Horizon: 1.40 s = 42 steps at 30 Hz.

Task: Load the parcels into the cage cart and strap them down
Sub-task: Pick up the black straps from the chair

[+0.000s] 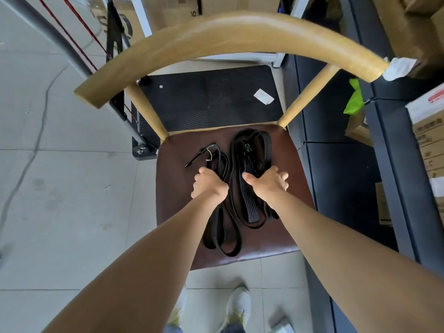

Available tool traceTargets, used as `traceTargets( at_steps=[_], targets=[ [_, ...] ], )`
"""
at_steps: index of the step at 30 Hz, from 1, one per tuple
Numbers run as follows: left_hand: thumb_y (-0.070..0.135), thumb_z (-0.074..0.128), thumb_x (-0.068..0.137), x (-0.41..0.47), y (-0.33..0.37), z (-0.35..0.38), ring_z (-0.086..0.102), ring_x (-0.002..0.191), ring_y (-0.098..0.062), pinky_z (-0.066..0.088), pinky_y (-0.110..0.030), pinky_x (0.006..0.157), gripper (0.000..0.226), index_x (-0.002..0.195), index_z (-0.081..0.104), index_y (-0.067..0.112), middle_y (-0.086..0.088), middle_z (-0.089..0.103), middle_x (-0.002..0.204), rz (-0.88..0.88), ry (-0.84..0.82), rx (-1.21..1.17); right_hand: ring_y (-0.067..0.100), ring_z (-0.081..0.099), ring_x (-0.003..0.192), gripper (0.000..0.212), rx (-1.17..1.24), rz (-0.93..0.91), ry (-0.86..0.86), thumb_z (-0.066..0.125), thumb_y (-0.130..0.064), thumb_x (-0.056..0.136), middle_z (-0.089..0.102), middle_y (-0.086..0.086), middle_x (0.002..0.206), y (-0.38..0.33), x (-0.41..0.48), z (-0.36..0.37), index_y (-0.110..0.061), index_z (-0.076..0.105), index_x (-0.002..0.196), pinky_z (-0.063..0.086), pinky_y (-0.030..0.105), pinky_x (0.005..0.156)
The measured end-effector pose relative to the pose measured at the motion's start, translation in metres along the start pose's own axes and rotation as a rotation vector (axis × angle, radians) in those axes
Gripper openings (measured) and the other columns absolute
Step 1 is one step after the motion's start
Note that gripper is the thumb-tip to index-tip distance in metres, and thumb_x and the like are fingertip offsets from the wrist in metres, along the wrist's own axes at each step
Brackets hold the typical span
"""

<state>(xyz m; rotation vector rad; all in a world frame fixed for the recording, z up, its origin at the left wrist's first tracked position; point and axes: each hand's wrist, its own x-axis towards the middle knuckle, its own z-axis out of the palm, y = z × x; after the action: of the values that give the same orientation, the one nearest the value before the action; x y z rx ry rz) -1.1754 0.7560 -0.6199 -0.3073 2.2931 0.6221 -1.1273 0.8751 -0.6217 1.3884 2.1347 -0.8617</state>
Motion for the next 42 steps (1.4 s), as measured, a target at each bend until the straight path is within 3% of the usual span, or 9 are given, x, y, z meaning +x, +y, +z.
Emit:
traceTargets(
  at_steps=[4,8,12,15,20,25,30,35,42],
  targets=[
    [0.01,0.057,0.08,0.005,-0.008,-0.008,0.06,0.101,-0.034,0.05,-0.036,0.074,0.032,0.11,0.055,0.001,-0.017,0.058,0.119,0.044,0.007,-0.018,0.035,0.031,0.131,0.09,-0.004,-0.007,0.02,0.065,-0.062,0.077,0.033,0.014,0.142,-0.015,-0.003,0.008,-0.007,0.03,0.14,0.033,0.049,0.103],
    [0.017,0.056,0.091,-0.001,-0.013,-0.019,0.055,0.111,-0.036,0.046,-0.039,0.086,0.039,0.122,0.042,0.0,-0.016,0.053,0.124,0.083,0.015,0.01,0.032,0.034,0.128,0.087,-0.221,-0.058,0.05,0.076,-0.047,0.074,0.037,0.012,0.138,-0.014,-0.013,0.018,-0.009,0.029,0.136,0.034,0.044,0.099],
    [0.016,0.051,0.094,-0.016,-0.014,-0.035,0.057,0.106,-0.034,0.044,-0.037,0.078,0.04,0.125,0.032,0.001,-0.016,0.057,0.114,0.113,-0.024,0.035,0.032,0.056,0.109,0.035,-0.121,-0.088,-0.019,0.065,-0.017,0.083,0.062,0.011,0.116,-0.012,-0.023,0.017,-0.01,0.05,0.113,0.041,0.039,0.092],
    [0.013,0.049,0.093,-0.032,-0.009,-0.052,0.058,0.1,-0.032,0.043,-0.034,0.073,0.044,0.129,0.028,0.0,-0.011,0.054,0.098,0.128,-0.039,0.05,0.031,0.062,0.091,0.011,0.067,-0.097,-0.046,0.061,-0.012,0.083,0.065,0.011,0.104,-0.019,-0.042,-0.003,-0.012,0.057,0.093,0.051,0.032,0.074],
    [0.011,0.051,0.091,-0.079,0.018,-0.1,0.061,0.1,-0.037,0.047,-0.038,0.073,0.04,0.125,0.032,0.002,-0.019,0.06,0.106,0.241,-0.083,0.062,0.034,0.064,0.091,0.021,0.215,-0.168,0.02,0.06,-0.012,0.083,0.067,0.013,0.102,-0.036,-0.095,-0.062,-0.011,0.062,0.103,0.054,0.036,0.075],
    [0.01,0.051,0.092,-0.156,0.066,-0.161,0.059,0.089,-0.032,0.046,-0.038,0.067,0.033,0.121,0.037,0.004,-0.016,0.058,0.106,0.479,-0.085,0.069,0.03,0.06,0.09,0.046,0.217,-0.225,0.121,0.058,-0.012,0.087,0.064,0.013,0.111,-0.042,-0.172,-0.14,-0.012,0.05,0.132,0.045,0.03,0.067],
    [0.012,0.053,0.091,-0.241,0.102,-0.215,0.06,0.095,-0.038,0.044,-0.036,0.064,0.036,0.123,0.039,0.002,-0.017,0.059,0.107,0.728,-0.085,0.114,0.031,0.062,0.096,0.026,0.269,-0.241,0.279,0.059,-0.008,0.085,0.062,0.009,0.096,-0.036,-0.263,-0.207,-0.01,0.057,0.111,0.05,0.032,0.073],
    [0.016,0.054,0.091,-0.343,0.124,-0.26,0.056,0.092,-0.03,0.041,-0.034,0.071,0.027,0.115,0.044,0.006,-0.011,0.057,0.101,0.98,-0.125,0.144,0.032,0.06,0.101,0.026,0.333,-0.24,0.477,0.061,-0.01,0.085,0.064,0.015,0.107,-0.019,-0.361,-0.267,-0.004,0.057,0.111,0.052,0.035,0.081],
    [0.017,0.054,0.091,-0.481,0.129,-0.269,0.052,0.083,-0.027,0.041,-0.034,0.064,0.021,0.105,0.041,0.008,-0.013,0.055,0.102,1.303,-0.15,0.28,0.029,0.057,0.081,0.015,0.376,-0.178,0.726,0.06,-0.01,0.083,0.06,0.012,0.084,0.045,-0.501,-0.333,0.0,0.058,0.094,0.043,0.031,0.059]
  ],
)
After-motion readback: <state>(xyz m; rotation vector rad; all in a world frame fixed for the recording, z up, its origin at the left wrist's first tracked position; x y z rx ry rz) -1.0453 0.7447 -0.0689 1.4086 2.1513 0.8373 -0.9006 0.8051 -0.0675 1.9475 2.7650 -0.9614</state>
